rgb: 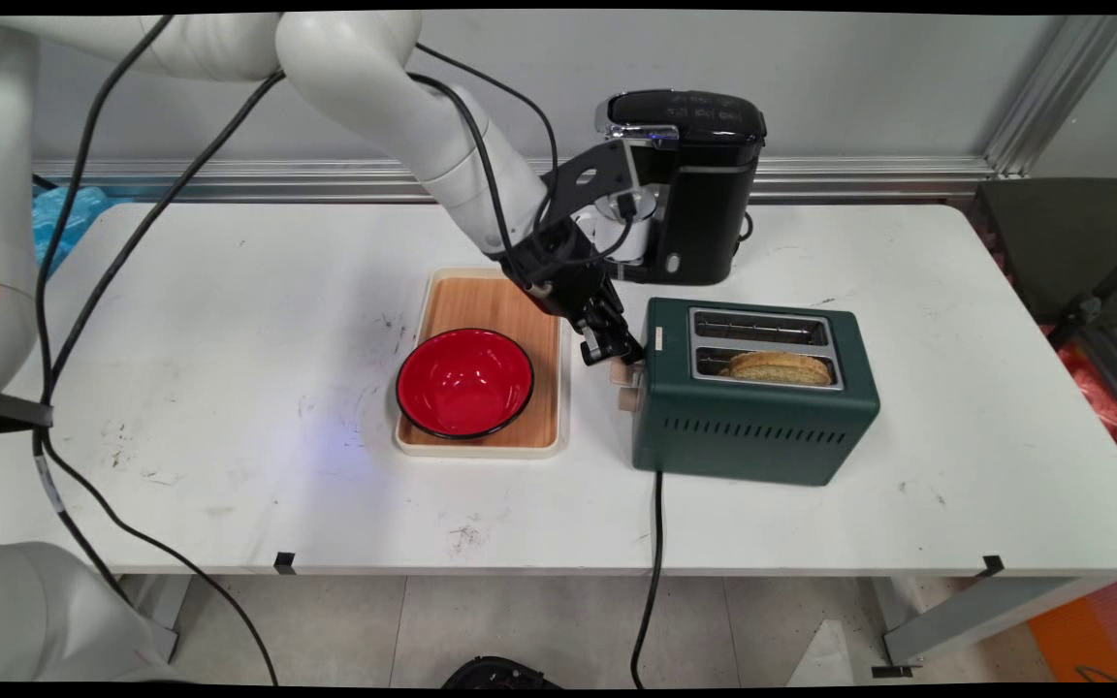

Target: Press the toaster switch

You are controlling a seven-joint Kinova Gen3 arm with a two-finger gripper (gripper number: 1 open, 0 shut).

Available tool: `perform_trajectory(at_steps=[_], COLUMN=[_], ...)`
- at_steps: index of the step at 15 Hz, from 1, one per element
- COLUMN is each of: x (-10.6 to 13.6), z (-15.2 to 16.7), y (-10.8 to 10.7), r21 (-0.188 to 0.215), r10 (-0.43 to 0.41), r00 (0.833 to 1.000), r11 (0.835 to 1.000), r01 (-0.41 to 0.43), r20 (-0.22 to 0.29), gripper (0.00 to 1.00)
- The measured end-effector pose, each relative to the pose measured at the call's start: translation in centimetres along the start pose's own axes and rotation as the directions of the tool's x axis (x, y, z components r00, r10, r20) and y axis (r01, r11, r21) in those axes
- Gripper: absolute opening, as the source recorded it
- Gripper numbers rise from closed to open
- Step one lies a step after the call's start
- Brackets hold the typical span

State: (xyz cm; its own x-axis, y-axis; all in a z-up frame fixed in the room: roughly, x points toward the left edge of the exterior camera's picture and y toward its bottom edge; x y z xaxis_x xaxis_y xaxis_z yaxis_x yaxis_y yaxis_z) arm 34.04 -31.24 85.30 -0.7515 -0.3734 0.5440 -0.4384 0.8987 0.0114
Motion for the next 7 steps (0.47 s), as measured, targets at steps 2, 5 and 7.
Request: perform_trajectory(at_steps=[2, 5, 7], x=[-0.14, -0.43, -0.64], z=[0.25, 0.51, 0.5], y=[0.01, 0.0, -0.02], r21=[-0.001, -0.001, -0.001], r10=[-0.004, -0.011, -0.016], r00=[1.0, 1.0, 1.0], r11=[1.0, 1.0, 1.0], r01=[0.004, 0.011, 0.016], r20=[0.003, 0.01, 0.015], gripper=[0.0, 0.0, 0.0])
